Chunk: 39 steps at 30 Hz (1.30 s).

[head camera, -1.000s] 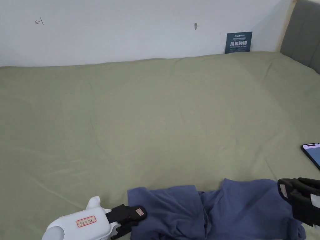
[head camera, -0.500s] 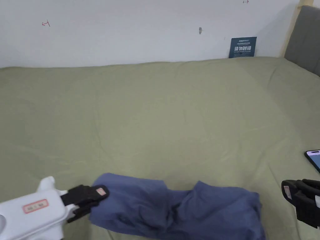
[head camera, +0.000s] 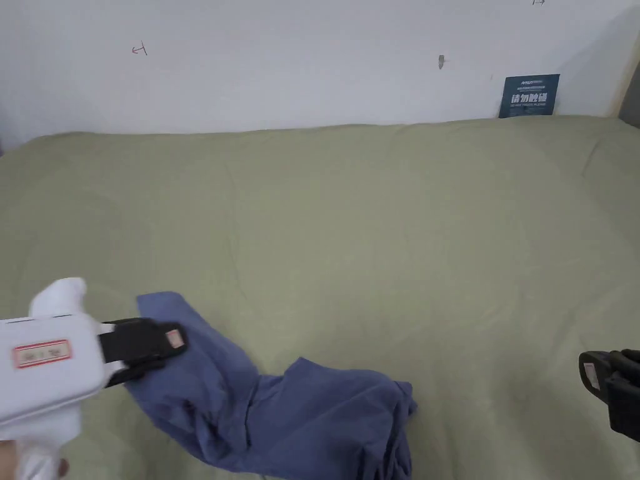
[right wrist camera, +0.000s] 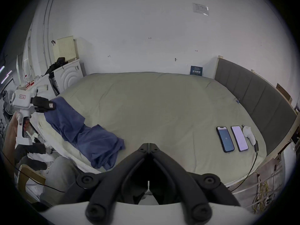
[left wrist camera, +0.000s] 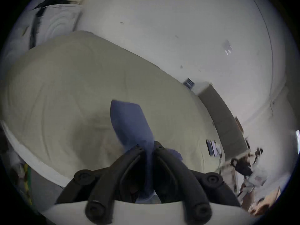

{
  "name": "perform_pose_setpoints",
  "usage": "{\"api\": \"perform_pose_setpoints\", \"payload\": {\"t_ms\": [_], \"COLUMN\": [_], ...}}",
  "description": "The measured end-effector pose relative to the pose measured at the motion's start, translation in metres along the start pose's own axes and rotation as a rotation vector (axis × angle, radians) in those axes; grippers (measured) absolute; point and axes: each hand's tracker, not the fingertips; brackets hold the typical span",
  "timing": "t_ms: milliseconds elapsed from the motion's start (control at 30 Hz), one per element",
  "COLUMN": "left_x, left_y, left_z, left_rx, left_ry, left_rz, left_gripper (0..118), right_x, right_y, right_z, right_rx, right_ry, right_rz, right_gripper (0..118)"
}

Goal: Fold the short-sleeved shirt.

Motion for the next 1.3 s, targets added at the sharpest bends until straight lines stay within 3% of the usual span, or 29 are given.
{"api": "perform_pose_setpoints", "payload": {"t_ms": [167, 367, 400, 500, 533, 700, 800, 833, 867, 900, 1033, 1100, 1167, 1300], "left_x": [0.062, 0.085, 0.083, 0.060, 0.054, 0.020, -0.007, -0.007, -0.006, -0.005, 0.004, 0.005, 0.003, 0.004], "left_y": [-0.018, -0.055, -0.060, -0.065, -0.064, -0.059, -0.078, -0.088, -0.096, -0.105, -0.154, -0.177, -0.181, -0.178], "left_z": [-0.080, -0.160, -0.169, -0.170, -0.163, -0.131, -0.146, -0.156, -0.165, -0.177, -0.225, -0.234, -0.233, -0.230], "left_rx": [-0.206, -0.408, -0.417, -0.397, -0.366, -0.164, -0.157, -0.175, -0.183, -0.190, -0.276, -0.235, -0.159, -0.177], "left_ry": [-0.074, -0.081, -0.093, -0.214, -0.240, -0.304, -0.388, -0.420, -0.434, -0.432, -0.428, -0.487, -0.454, -0.465], "left_rz": [-0.170, -0.221, -0.198, -0.036, 0.026, 0.137, 0.283, 0.321, 0.339, 0.326, 0.374, 0.401, 0.386, 0.374], "left_gripper": [8, 11, 20, 70, 76, 75, 66, 52, 22, 12, 10, 2, 1, 1], "right_x": [0.007, 0.020, 0.021, 0.022, 0.022, 0.018, 0.013, 0.012, 0.011, 0.009, 0.005, 0.004, 0.004, 0.003], "right_y": [-0.007, -0.015, -0.016, -0.017, -0.018, -0.019, -0.018, -0.017, -0.017, -0.017, -0.016, -0.016, -0.016, -0.014], "right_z": [0.007, 0.016, 0.016, 0.015, 0.015, 0.009, 0.009, 0.009, 0.009, 0.010, 0.015, 0.017, 0.018, 0.015], "right_rx": [-0.011, -0.016, -0.017, -0.025, -0.029, -0.043, -0.037, -0.035, -0.034, -0.034, -0.027, -0.028, -0.030, -0.036], "right_ry": [-0.025, -0.064, -0.068, -0.072, -0.071, -0.056, -0.037, -0.032, -0.030, -0.030, -0.025, -0.023, -0.030, -0.036], "right_rz": [-0.012, -0.044, -0.046, -0.050, -0.049, -0.033, -0.031, -0.029, -0.026, -0.023, -0.018, -0.015, -0.011, -0.004], "right_gripper": [0, 0, 0, 0, 0, 0, 0, 0, 0, 0, 0, 0, 0, 0]}}
